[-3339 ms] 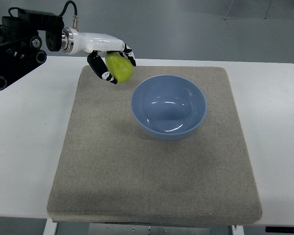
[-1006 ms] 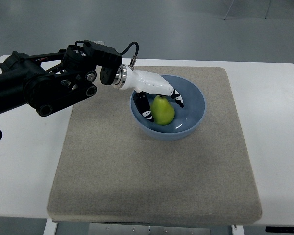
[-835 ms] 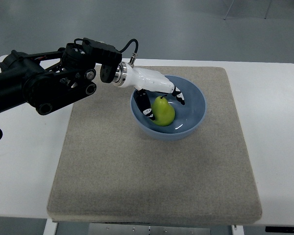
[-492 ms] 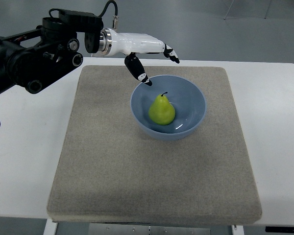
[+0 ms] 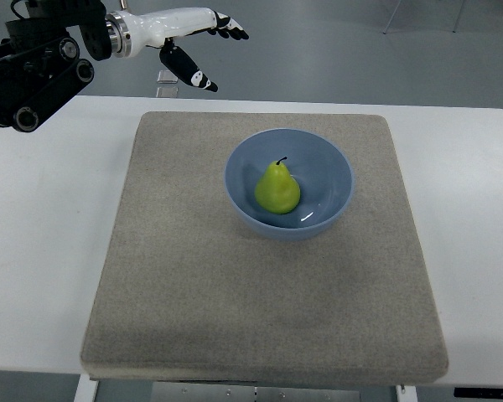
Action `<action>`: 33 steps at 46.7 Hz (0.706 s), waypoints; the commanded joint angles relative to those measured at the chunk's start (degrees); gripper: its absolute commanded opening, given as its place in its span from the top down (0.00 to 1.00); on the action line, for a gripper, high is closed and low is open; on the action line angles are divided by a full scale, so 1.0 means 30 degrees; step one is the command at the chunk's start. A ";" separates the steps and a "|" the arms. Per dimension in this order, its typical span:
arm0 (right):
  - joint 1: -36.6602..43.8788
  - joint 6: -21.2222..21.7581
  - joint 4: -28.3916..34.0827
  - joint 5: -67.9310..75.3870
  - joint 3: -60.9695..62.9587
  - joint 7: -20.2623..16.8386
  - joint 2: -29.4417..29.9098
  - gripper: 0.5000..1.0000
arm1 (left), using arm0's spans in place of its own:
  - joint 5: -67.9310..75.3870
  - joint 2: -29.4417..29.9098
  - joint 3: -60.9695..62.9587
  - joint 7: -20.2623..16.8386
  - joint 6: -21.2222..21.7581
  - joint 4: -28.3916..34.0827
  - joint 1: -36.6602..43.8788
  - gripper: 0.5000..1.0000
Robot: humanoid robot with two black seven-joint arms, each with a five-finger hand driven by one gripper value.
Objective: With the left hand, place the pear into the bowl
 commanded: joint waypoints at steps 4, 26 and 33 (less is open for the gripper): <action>0.0000 0.0000 0.0000 -0.0001 0.0000 0.0000 0.0000 0.15 | -0.2650 -0.0026 -0.0046 0.1091 0.1083 0.1802 0.0179 0.26; 0.0000 0.0000 0.0000 -0.0001 0.0000 0.0000 0.0000 0.15 | -0.9037 -0.2310 0.0159 0.1268 0.6300 0.6608 0.1644 0.26; 0.0000 0.0000 0.0000 -0.0001 0.0000 0.0000 0.0000 0.15 | -1.2229 -0.2428 0.0159 0.1297 0.6329 0.7166 0.1673 0.27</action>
